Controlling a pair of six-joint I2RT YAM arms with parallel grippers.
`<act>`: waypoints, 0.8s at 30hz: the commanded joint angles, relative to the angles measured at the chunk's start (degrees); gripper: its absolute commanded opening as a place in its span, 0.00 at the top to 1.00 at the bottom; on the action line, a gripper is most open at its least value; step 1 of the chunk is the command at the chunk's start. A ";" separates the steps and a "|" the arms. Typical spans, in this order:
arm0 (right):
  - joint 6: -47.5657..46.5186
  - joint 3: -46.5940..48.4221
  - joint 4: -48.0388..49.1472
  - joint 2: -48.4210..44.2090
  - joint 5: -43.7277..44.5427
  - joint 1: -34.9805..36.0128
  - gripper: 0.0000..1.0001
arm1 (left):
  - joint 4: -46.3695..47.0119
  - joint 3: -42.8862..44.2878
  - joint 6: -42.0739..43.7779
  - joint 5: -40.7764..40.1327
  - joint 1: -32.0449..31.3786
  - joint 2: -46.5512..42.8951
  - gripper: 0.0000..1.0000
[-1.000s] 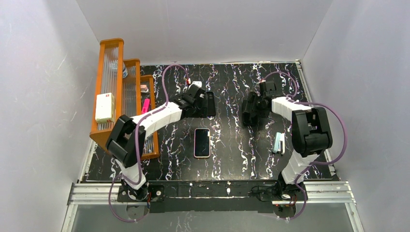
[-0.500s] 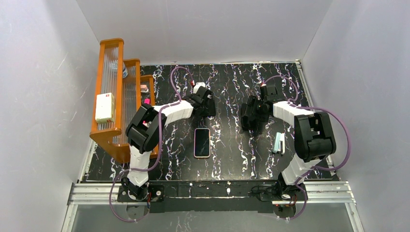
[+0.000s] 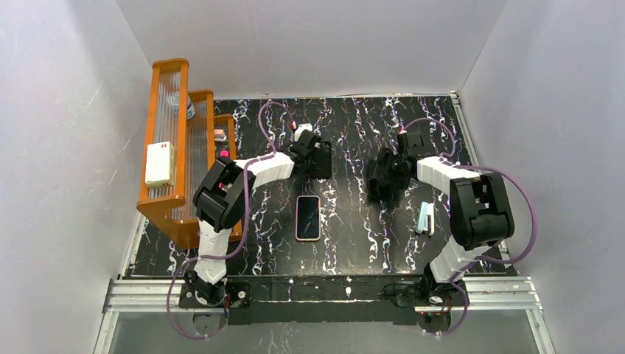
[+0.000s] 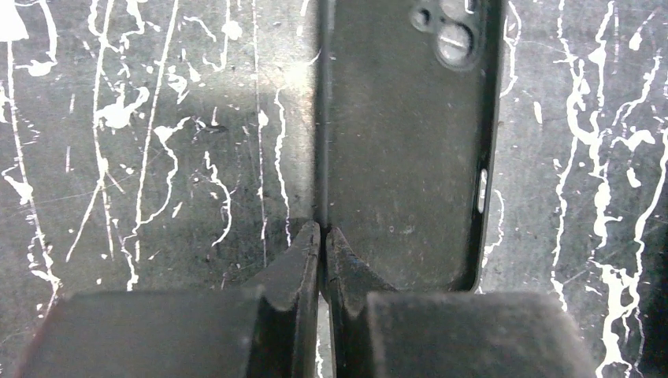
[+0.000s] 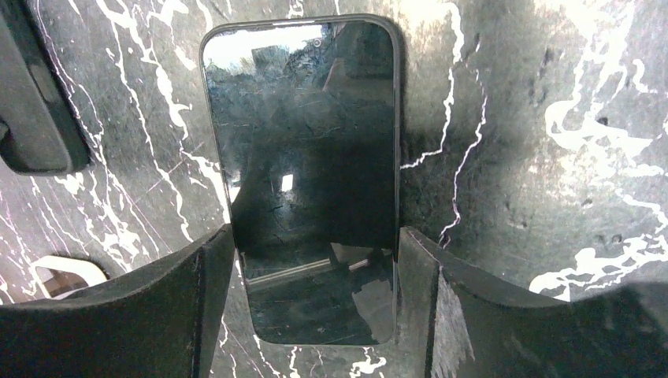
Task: Put the phone into the phone case
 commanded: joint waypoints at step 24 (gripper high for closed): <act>6.33 -13.12 -4.81 -28.23 1.64 0.31 0.49 | -4.54 -10.72 -8.39 6.01 -9.46 -14.55 1.00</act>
